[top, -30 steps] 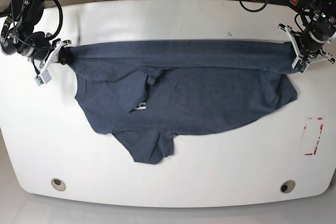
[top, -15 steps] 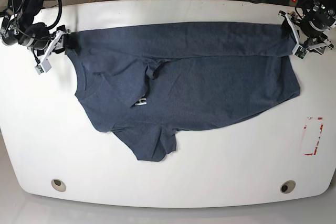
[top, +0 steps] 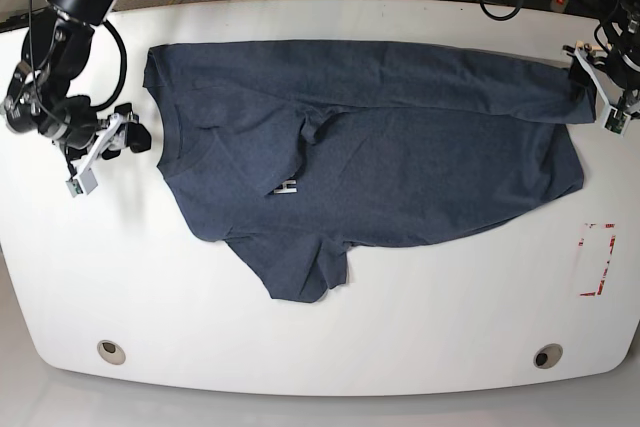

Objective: Fold the T-shirt properly

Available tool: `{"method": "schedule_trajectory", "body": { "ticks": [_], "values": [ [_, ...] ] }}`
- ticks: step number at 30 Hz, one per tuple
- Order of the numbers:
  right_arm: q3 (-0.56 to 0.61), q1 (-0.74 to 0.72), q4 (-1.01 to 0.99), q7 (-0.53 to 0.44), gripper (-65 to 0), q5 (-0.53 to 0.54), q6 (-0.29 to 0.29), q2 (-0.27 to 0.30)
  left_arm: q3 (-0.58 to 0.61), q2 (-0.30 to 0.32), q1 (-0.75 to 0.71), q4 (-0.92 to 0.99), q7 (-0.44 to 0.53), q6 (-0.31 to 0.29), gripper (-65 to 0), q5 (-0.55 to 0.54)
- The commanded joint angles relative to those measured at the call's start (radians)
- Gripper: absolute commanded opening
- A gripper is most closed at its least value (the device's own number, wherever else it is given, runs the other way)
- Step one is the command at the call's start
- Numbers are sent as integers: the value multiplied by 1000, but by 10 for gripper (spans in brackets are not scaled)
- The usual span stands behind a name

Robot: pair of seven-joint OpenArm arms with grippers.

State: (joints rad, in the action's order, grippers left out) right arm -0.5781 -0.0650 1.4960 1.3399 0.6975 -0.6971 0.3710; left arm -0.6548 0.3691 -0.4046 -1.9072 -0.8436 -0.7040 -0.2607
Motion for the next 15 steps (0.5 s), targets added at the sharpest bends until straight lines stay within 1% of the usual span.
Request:
{"method": "schedule_trajectory", "body": {
  "ticks": [1,4,6,11,15],
  "values": [
    [-3,-103,-38,-12,-257,-49,-1,-7,-13,17,9,-19,22,6,-217,-24],
    [13,-200,-117,-13,-257,-117,-1,-23,-13,17,11,-19,22,6,-217,-48],
    [36,-252,-168,-29,-257,-141,-1,-31,-13,17,11,-19,22,6,-217,-67],
    [116,-339,-340,-159,-257,-183,-1,-31,-29,20,6,-22,22,6,-217,-134],
    [162,-393,-473,-256,-257,-210,-1,-23,-98,23,-10,-25,22,6,-217,-202]
  ]
}}
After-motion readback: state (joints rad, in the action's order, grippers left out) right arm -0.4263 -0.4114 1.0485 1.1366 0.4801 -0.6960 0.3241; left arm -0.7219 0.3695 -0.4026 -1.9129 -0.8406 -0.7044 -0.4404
